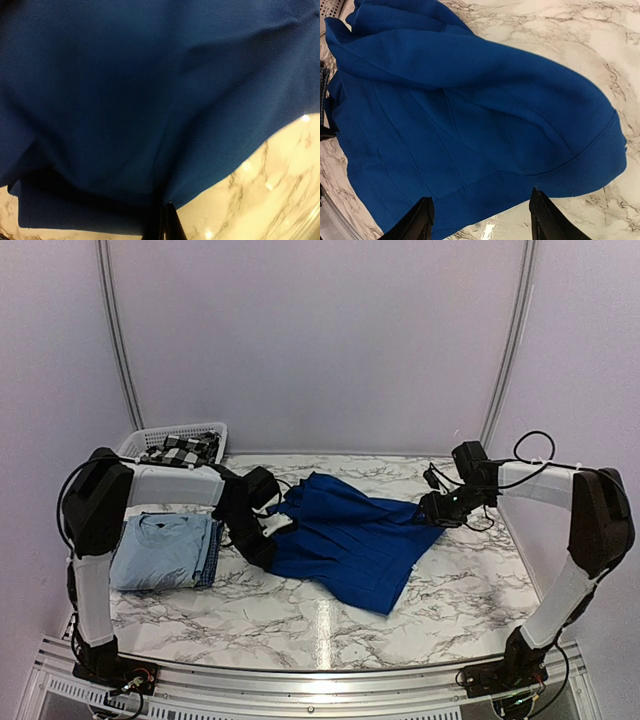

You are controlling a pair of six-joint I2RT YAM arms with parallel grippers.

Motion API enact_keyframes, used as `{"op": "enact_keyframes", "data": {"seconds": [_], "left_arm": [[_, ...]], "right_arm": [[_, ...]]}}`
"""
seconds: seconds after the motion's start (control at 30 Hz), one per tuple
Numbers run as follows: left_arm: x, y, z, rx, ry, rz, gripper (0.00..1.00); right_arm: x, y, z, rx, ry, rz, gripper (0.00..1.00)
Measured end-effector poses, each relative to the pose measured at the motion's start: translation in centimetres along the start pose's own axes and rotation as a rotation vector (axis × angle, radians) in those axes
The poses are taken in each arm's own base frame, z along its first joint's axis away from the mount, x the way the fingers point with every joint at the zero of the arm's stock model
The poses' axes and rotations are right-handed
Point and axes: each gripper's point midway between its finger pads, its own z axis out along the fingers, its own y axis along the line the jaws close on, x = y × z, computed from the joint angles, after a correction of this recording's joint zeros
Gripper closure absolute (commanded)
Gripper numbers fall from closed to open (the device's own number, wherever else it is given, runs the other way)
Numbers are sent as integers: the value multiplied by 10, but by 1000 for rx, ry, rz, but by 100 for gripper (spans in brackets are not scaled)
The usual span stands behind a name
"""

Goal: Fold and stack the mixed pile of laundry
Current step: Pick up the flattened skirt from the center of the board.

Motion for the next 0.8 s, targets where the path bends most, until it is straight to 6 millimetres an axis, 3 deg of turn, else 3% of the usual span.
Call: {"op": "enact_keyframes", "data": {"seconds": [0.1,0.17,0.23,0.33,0.5,0.53,0.63,0.73,0.8], "left_arm": [[16,-18,-17,4,-16,57,100],[11,-28,-37,-1,-83,77,100],[3,-26,-58,-29,-178,66,100],[-2,-3,-70,-92,-250,-3,100],[-13,56,-69,-203,-266,-136,100],[-20,68,-67,-223,-267,-159,94],[-47,102,-64,-287,-287,-213,61],[-74,133,-65,-360,-326,-295,45],[-81,141,-70,-384,-346,-322,40]], "right_arm": [[-6,6,-1,-18,-8,-13,41],[-5,14,-2,-28,-7,-29,39],[-4,19,-4,-28,-10,-44,35],[-7,17,-7,-14,-23,-53,30],[-19,-16,-13,75,-51,-24,23],[-24,-21,-12,90,-55,-26,22],[-34,-31,0,97,-42,-32,23],[-23,-30,21,57,16,-37,23],[-6,-27,32,31,65,-40,23]]}}
